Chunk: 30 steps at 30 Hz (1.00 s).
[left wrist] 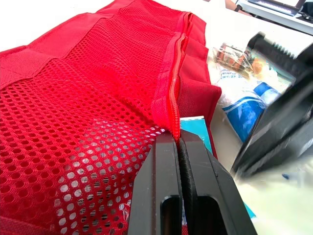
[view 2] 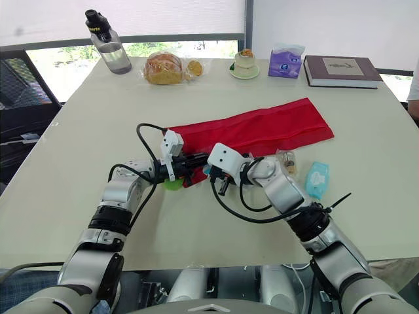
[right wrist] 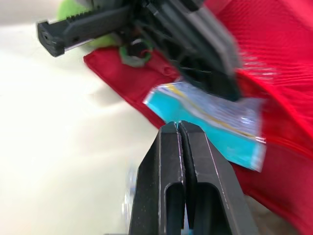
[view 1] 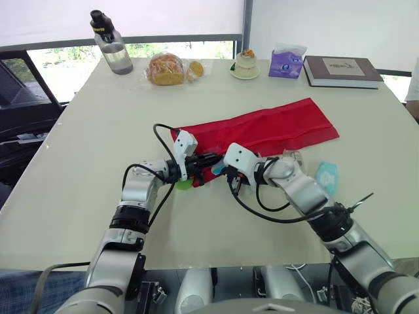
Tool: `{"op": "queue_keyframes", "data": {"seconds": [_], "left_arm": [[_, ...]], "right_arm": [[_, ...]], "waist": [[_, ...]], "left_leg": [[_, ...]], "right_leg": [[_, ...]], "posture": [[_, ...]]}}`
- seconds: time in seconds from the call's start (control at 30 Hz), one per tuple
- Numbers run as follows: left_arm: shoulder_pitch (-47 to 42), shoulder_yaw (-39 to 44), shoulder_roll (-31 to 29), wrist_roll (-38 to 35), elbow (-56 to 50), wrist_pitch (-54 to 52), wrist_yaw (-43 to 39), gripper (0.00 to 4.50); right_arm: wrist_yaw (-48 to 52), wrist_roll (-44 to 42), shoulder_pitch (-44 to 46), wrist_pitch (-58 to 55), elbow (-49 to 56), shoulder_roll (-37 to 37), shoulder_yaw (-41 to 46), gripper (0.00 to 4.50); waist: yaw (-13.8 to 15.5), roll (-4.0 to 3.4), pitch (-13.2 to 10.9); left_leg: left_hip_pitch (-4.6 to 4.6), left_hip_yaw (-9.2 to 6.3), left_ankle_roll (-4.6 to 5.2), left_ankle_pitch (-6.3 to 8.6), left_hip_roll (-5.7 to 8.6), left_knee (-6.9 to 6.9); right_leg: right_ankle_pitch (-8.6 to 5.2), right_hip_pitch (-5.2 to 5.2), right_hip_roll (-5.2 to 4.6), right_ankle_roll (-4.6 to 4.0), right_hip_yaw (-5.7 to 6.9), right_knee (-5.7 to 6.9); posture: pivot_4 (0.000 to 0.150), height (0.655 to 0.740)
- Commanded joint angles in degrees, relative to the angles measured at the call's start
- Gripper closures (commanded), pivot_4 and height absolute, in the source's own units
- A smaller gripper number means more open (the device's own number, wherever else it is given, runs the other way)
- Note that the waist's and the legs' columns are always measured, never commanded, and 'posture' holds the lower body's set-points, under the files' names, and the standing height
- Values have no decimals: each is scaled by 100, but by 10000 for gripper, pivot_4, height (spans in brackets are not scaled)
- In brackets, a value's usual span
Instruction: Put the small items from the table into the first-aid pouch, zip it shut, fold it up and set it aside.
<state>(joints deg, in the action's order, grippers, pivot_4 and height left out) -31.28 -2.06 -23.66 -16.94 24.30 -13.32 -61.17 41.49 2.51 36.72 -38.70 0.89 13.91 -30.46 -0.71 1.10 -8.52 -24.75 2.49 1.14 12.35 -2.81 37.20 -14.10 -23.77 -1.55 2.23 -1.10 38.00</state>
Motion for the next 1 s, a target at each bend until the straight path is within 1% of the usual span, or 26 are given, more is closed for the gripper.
{"op": "queue_keyframes", "data": {"seconds": [0.03, 0.17, 0.23, 0.3, 0.53, 0.73, 0.83, 0.93, 1.0], "left_arm": [[47, -70, 95, -71, -231, -158, -28, 45000], [177, -113, 135, -64, -450, -243, -20, 45000], [308, -108, 153, -94, -591, -297, -7, 45000], [418, -100, 166, -125, -715, -351, 7, 45000], [590, -162, 200, -104, -894, -395, 50, 45000], [558, -175, 202, -76, -815, -347, 80, 45000], [532, -154, 181, -53, -740, -299, 91, 45000], [422, -93, 131, 0, -554, -184, 123, 45000], [374, -79, 112, 13, -474, -124, 133, 45000]], "right_arm": [[-232, 8, 176, 319, -438, -376, 125, 44246], [-581, 114, 319, 697, -1014, -661, 272, 44246], [-1097, 219, 523, 1028, -1538, -882, 514, 44246], [-1442, 243, 657, 1283, -1842, -1033, 716, 44246], [-1783, 177, 896, 1862, -2351, -1363, 1028, 44246], [-1866, 60, 872, 2109, -2397, -1556, 1236, 44246], [-1768, 21, 782, 2054, -2266, -1521, 1264, 44246], [-1031, -20, 465, 1717, -1768, -1186, 918, 44246], [-782, -7, 323, 1586, -1500, -1028, 789, 44246]], "waist": [[-4, 0, 0], [-12, 0, 0], [-17, 0, 0], [-35, 0, 0], [-18, 0, 0], [-22, 0, 0], [-23, 0, 0], [-1, 0, 0], [-8, 0, 0]], "left_leg": [[0, 1, 0, 0, 1, 0], [2, 0, 0, 0, 1, 0], [5, -2, 0, 0, 0, 0], [5, -1, 0, 0, -1, 0], [10, 1, -1, -1, -3, 5], [9, -1, -1, -1, -3, 3], [8, -1, -1, -1, -4, 3], [5, -3, -1, -1, -3, 2], [2, -3, -1, -1, 1, 2]], "right_leg": [[0, 0, -1, 0, -1, 0], [0, 0, 0, 0, -1, 1], [0, 2, 0, 0, 1, 3], [1, 2, 0, 0, 0, 4], [2, 7, -1, -1, -2, 8], [2, 7, 0, -1, -1, 7], [2, 6, 0, -1, -1, 7], [2, 6, -1, -1, 0, 5], [1, 7, -3, -1, 0, 0]], "posture": [[1500, 7400], [1500, 7400], [1500, 7400], [1500, 7400], [1500, 7400], [1500, 7400], [1500, 7400], [1500, 7400], [1500, 7400]]}}
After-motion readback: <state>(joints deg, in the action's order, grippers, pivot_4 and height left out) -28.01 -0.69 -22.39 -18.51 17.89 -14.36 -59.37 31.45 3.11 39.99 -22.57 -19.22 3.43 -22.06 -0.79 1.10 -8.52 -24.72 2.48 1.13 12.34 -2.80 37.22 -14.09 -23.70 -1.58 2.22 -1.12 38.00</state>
